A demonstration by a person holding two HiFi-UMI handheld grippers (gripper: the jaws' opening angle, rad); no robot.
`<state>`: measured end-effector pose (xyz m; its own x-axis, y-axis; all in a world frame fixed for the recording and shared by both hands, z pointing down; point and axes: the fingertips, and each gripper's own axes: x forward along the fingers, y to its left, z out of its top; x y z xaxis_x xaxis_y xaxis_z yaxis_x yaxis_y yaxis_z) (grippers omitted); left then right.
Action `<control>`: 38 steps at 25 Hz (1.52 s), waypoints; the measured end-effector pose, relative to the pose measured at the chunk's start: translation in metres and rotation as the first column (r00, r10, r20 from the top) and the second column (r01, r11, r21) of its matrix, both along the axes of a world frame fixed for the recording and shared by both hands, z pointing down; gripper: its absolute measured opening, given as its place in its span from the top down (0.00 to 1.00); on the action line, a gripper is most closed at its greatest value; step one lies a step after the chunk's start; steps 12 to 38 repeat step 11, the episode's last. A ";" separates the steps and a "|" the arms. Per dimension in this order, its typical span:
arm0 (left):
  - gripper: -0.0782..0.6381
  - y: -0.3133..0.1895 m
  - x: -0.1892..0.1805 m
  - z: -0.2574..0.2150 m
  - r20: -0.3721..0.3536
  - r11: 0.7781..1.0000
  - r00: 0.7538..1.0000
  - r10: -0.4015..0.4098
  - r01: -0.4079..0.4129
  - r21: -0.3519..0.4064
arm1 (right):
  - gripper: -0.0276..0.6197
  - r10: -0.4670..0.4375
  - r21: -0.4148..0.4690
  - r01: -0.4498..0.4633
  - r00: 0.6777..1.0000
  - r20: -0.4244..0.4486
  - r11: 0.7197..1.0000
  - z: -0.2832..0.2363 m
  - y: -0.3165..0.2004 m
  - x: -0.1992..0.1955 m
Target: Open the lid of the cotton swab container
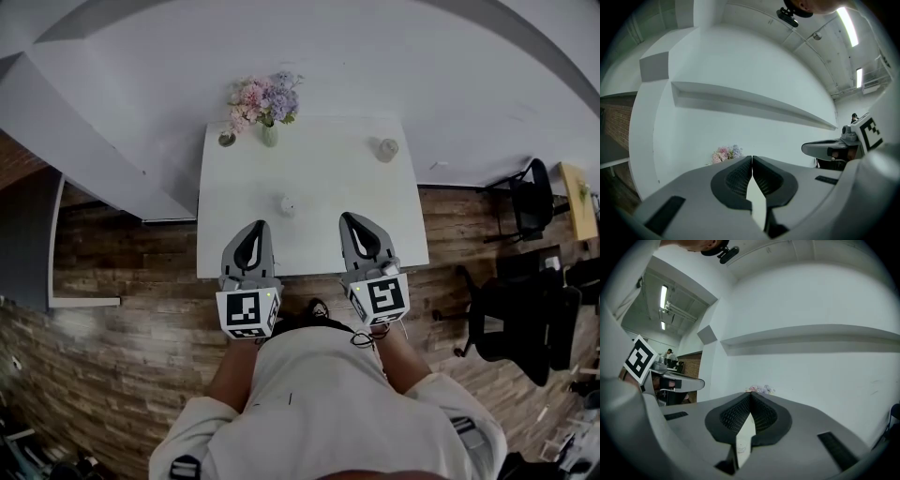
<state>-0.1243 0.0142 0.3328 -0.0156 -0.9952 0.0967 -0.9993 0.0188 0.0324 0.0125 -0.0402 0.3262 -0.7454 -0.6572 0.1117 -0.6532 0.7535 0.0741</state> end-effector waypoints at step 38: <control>0.86 0.001 0.003 0.002 0.007 1.000 1.000 0.009 -0.009 -0.002 | 0.96 -0.030 -0.002 0.030 1.000 -0.008 1.000 0.004 0.004 -0.005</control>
